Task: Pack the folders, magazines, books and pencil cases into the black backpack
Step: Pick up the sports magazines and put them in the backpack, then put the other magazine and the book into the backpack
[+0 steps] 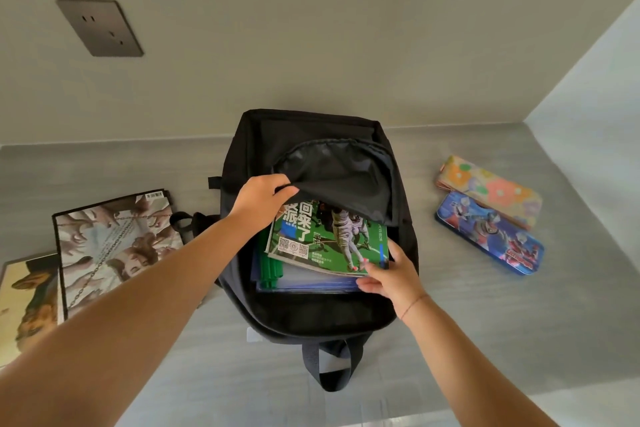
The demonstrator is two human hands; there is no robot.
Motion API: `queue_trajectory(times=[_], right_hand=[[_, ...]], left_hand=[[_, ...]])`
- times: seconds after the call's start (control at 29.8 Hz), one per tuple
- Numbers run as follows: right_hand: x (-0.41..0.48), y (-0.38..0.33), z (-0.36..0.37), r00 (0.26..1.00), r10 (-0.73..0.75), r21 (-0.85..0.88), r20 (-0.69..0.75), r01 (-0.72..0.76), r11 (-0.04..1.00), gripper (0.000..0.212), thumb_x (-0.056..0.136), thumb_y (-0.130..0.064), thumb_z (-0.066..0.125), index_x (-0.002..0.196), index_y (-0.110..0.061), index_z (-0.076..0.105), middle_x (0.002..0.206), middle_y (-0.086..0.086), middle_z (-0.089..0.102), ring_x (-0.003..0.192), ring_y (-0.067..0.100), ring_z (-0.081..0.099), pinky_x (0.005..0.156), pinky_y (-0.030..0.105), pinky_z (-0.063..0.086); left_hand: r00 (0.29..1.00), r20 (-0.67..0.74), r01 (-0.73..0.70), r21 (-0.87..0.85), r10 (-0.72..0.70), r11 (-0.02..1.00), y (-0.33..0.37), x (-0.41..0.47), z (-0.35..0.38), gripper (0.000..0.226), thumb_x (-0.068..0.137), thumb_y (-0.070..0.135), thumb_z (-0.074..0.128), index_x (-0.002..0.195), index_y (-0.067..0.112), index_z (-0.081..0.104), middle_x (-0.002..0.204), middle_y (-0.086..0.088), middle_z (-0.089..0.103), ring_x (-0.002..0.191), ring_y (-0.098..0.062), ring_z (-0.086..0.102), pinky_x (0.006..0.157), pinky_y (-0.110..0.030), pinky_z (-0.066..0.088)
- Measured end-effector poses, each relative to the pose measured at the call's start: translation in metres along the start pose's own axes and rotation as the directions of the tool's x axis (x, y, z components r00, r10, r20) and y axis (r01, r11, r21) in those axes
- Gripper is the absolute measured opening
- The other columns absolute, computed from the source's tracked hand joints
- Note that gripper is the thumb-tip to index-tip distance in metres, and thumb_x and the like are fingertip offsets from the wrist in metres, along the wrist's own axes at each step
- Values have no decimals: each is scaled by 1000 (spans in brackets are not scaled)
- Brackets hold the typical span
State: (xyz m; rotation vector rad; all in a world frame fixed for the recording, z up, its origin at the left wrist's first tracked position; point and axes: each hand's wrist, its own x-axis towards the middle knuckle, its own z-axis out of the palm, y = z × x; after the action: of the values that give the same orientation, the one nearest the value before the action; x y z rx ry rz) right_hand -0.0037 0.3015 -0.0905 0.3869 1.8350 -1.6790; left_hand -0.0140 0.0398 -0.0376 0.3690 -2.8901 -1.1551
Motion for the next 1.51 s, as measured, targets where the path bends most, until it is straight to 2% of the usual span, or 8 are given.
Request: queue_trajectory(times=[0.2,0.37,0.54,0.67,0.91,1.14,1.38,1.51], right_hand=[[36,-26,5,988,-86,-69,-128,78,995,35,87,-4,63,119,-3,50,80,11,68,51,15,69,61,26,60],[40,-20,14,952,-147,-119,-269,118,986,29,85,-11,67,112,-3,57,88,8,70,68,19,71,75,37,60],[5,-14,24,828,-364,-380,-428,200,903,30,82,-21,69,108,-12,59,104,3,59,88,14,58,78,25,48],[-28,-33,59,861,-469,-338,-198,389,857,15,86,-16,63,100,-16,58,86,-3,62,81,7,59,72,12,47],[-51,-54,168,785,-527,-243,326,608,755,18,89,-16,59,105,-12,64,99,-3,68,90,4,63,77,10,49],[-47,-31,272,765,-236,-404,600,543,736,48,89,-23,60,133,-11,47,131,2,53,118,11,51,91,14,38],[-10,11,320,901,17,-570,434,260,779,50,74,-32,71,119,-28,51,130,2,51,114,22,54,93,35,47],[1,18,334,922,-8,-505,387,219,835,38,73,-22,74,105,-23,53,118,1,55,105,19,55,85,31,45]], left_hand=[[1000,-14,-20,2,20,1000,2,-2,3,23,92,28,55,80,10,61,75,-12,64,70,-26,61,64,-39,49],[1000,-3,-4,-6,4,1000,1,-1,5,20,91,28,57,83,10,62,78,-10,65,72,-22,60,63,-34,46],[1000,-22,-12,-72,11,997,-3,-14,6,22,86,34,64,100,17,66,96,7,63,93,-6,54,74,-14,40],[963,-260,47,-76,-65,996,-18,-30,-5,31,90,38,56,113,19,62,111,6,59,105,-7,48,84,-22,36],[848,-418,285,-159,-326,945,-91,-78,-42,33,93,37,50,119,17,58,119,-1,60,100,-16,57,84,-31,44],[695,-492,507,-183,-525,842,-160,-144,-83,32,91,28,54,120,16,57,130,-9,52,115,-28,52,97,-45,45],[507,-408,679,-354,-759,643,-218,-181,-95,63,82,44,64,134,15,43,133,-11,45,124,-30,41,104,-47,35],[473,-305,640,-526,-827,560,-236,-175,-101,71,63,61,68,119,24,46,116,-3,60,92,-24,67,82,-46,54]])
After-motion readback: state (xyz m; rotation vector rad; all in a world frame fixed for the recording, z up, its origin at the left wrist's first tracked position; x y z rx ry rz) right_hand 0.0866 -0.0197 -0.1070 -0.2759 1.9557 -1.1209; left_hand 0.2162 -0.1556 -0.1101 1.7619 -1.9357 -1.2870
